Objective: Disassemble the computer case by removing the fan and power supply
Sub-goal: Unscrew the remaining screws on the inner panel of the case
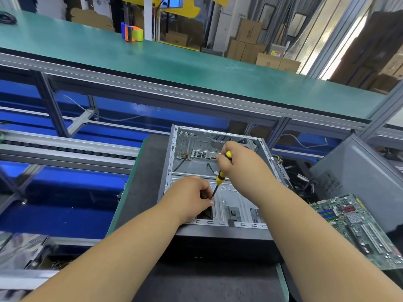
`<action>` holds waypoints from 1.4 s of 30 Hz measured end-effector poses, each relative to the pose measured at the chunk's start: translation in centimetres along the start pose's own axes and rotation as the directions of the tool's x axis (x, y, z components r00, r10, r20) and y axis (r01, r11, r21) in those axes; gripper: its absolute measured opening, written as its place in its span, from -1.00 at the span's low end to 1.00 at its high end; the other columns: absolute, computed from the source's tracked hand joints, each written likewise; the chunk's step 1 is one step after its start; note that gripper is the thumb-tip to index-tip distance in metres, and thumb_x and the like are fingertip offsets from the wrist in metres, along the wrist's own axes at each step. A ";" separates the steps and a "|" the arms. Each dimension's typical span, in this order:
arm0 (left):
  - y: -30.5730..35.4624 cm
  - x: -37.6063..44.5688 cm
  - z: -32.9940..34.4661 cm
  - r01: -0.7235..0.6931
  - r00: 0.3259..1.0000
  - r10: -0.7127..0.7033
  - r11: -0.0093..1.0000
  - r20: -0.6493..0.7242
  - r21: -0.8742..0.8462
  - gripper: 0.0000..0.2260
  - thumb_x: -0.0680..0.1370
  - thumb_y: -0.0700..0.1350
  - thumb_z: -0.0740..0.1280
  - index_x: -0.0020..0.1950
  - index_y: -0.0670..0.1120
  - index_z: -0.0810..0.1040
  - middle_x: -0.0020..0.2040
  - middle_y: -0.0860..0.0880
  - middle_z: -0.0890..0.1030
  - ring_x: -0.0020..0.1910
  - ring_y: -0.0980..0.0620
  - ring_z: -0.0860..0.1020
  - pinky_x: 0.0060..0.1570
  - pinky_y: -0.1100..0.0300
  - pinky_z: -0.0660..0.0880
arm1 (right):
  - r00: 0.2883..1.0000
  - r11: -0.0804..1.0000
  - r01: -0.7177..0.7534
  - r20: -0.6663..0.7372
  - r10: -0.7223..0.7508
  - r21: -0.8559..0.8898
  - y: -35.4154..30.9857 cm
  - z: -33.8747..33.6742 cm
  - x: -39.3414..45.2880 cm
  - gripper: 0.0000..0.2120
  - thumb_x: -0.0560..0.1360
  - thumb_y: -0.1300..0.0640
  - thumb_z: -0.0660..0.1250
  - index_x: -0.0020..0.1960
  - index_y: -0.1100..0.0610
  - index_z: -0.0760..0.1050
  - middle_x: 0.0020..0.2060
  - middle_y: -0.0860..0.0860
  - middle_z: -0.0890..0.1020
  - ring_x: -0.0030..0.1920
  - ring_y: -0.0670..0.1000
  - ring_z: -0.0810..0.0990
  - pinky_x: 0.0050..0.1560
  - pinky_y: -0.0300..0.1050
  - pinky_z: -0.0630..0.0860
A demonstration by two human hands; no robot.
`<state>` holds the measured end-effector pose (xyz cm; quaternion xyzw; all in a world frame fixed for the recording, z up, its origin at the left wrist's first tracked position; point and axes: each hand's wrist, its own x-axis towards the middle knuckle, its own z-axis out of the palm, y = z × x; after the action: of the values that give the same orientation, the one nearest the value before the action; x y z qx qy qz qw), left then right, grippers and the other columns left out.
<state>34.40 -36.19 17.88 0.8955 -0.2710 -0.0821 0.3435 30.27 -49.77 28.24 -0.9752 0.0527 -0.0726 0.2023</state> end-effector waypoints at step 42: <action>0.2 -0.2 -0.3 -0.028 0.999 0.028 0.999 0.026 0.025 -0.87 0.45 0.00 0.44 -0.23 0.13 0.51 -0.17 0.15 0.56 -0.12 0.16 0.52 -0.02 0.14 0.53 | 0.993 0.993 0.058 0.107 -0.047 -0.103 0.9 -2.2 0.1 -0.94 0.53 0.10 0.30 -0.04 0.05 0.43 -0.19 -0.06 0.56 -0.25 -0.05 0.49 -0.30 -0.11 0.36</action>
<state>34.30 -36.04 18.22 0.8948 -0.2888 -0.0852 0.3298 29.98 -51.44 29.87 -0.9880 0.0201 -0.0240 0.1510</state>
